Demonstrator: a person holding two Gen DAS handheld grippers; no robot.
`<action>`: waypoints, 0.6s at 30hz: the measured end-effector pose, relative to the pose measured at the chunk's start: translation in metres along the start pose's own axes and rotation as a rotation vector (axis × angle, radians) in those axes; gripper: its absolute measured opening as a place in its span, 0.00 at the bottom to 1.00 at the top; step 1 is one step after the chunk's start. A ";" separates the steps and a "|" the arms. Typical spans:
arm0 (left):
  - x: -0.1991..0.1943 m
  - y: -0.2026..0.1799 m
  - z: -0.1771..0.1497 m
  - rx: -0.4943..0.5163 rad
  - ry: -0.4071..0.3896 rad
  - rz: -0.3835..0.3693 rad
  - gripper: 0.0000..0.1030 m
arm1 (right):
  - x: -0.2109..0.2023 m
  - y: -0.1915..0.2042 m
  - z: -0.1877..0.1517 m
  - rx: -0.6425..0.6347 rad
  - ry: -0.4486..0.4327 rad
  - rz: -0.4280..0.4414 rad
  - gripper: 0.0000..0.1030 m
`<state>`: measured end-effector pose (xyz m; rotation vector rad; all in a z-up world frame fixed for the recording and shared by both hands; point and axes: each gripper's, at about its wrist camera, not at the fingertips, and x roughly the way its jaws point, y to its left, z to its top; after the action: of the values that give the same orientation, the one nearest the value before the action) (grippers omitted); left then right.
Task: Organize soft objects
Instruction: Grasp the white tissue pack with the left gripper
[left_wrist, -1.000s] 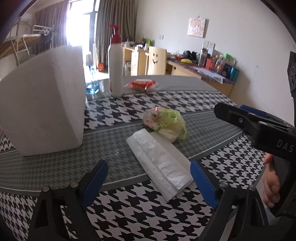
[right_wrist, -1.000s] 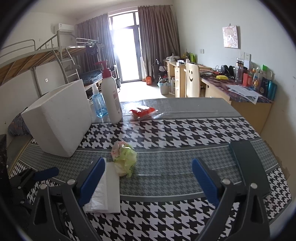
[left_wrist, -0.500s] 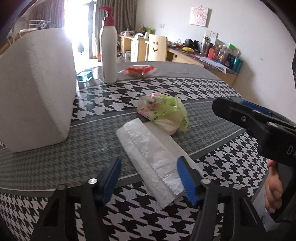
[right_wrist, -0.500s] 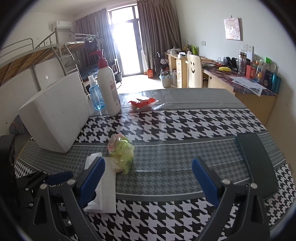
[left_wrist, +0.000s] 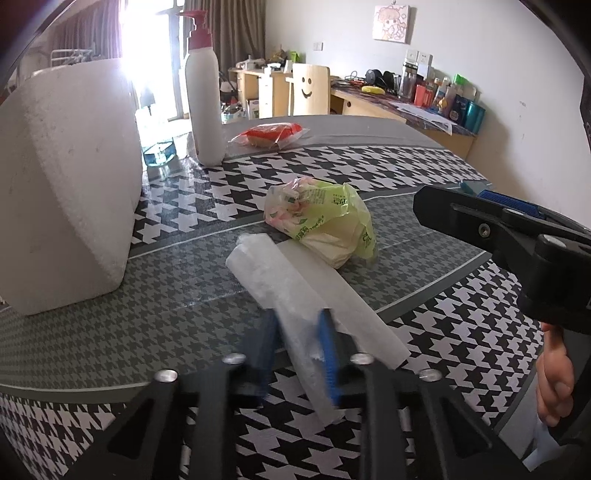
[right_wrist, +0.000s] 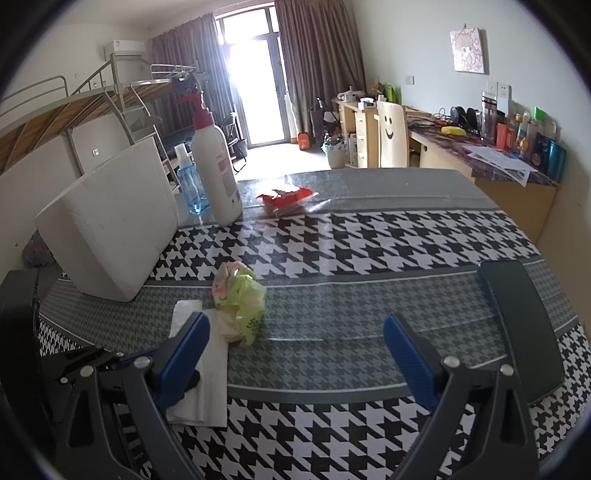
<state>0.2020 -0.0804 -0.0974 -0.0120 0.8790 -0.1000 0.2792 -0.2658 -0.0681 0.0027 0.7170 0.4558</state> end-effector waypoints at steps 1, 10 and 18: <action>0.000 0.001 0.000 -0.003 0.000 -0.010 0.06 | 0.000 0.000 0.000 0.001 0.001 -0.001 0.94; -0.009 0.010 -0.002 -0.007 -0.012 -0.057 0.04 | 0.010 0.008 0.003 -0.008 0.030 0.001 0.94; -0.019 0.021 -0.003 -0.018 -0.025 -0.060 0.04 | 0.018 0.018 0.005 -0.027 0.048 0.003 0.94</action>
<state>0.1893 -0.0576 -0.0864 -0.0559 0.8545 -0.1479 0.2873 -0.2415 -0.0734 -0.0330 0.7580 0.4703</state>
